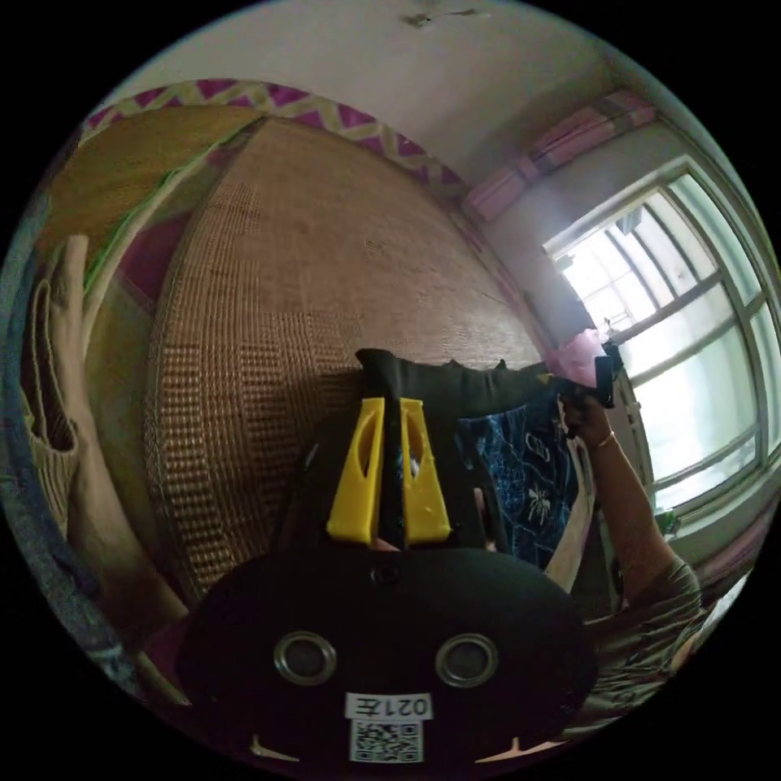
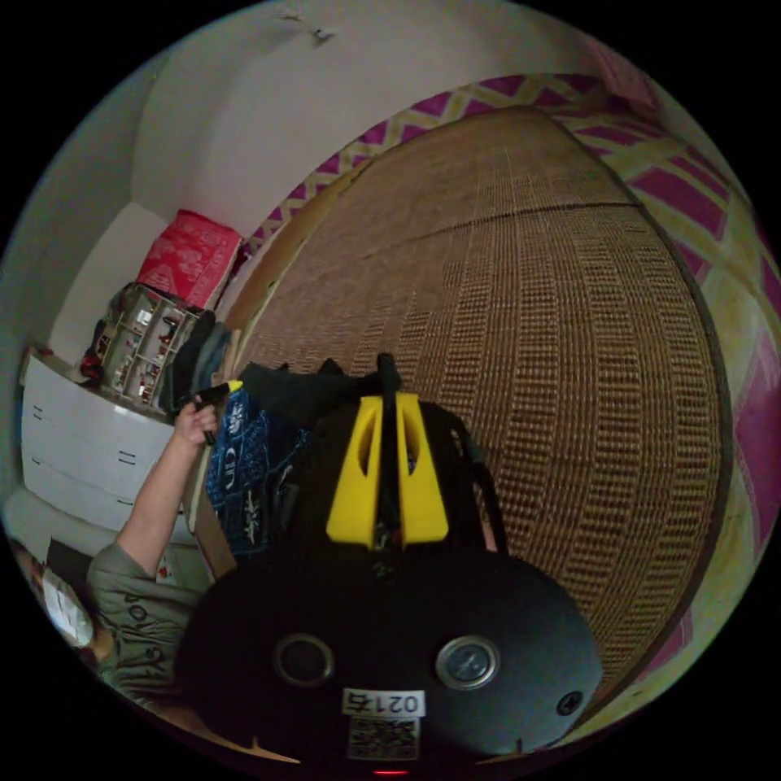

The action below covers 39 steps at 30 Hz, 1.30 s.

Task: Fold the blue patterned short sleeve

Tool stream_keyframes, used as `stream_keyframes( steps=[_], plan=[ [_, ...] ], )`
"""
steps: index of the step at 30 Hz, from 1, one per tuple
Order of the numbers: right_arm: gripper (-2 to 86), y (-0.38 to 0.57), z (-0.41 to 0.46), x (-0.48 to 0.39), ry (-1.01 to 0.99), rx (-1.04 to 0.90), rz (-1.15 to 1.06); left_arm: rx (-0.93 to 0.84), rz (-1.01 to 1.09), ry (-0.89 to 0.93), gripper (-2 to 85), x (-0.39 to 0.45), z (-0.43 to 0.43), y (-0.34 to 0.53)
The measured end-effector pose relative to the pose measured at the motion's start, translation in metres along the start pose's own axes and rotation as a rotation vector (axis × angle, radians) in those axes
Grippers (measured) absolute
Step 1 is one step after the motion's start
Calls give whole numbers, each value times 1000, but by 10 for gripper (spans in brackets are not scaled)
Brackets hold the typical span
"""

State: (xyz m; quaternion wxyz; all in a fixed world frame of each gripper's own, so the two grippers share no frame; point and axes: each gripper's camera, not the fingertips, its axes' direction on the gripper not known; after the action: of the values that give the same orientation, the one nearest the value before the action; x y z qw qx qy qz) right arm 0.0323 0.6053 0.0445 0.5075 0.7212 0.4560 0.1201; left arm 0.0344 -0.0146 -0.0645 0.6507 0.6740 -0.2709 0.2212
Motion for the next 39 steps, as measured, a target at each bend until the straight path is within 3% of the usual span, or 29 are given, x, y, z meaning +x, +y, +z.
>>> stream_keyframes(
  steps=[6,11,16,20,23,31,35,39],
  plan=[
    [1,73,-94,-77,-218,179,-278,244,386,188,1,74,-98,92],
    [-1,239,-187,-165,-372,298,-587,303,650,315,-2,142,-181,249],
    [0,383,-185,-205,-391,251,-637,202,671,311,0,171,-179,395],
    [4,470,-136,-213,-317,133,-573,20,495,263,2,155,-122,490],
    [12,505,-102,-216,-283,42,-529,3,393,211,2,143,-95,535],
    [93,527,-112,-260,-321,-176,-627,-55,489,229,-8,148,-101,587],
    [106,481,-141,-315,-170,36,-725,92,460,36,-6,163,-97,565],
    [109,402,-95,-382,63,127,-783,126,393,-129,4,173,-46,520]
  ],
)
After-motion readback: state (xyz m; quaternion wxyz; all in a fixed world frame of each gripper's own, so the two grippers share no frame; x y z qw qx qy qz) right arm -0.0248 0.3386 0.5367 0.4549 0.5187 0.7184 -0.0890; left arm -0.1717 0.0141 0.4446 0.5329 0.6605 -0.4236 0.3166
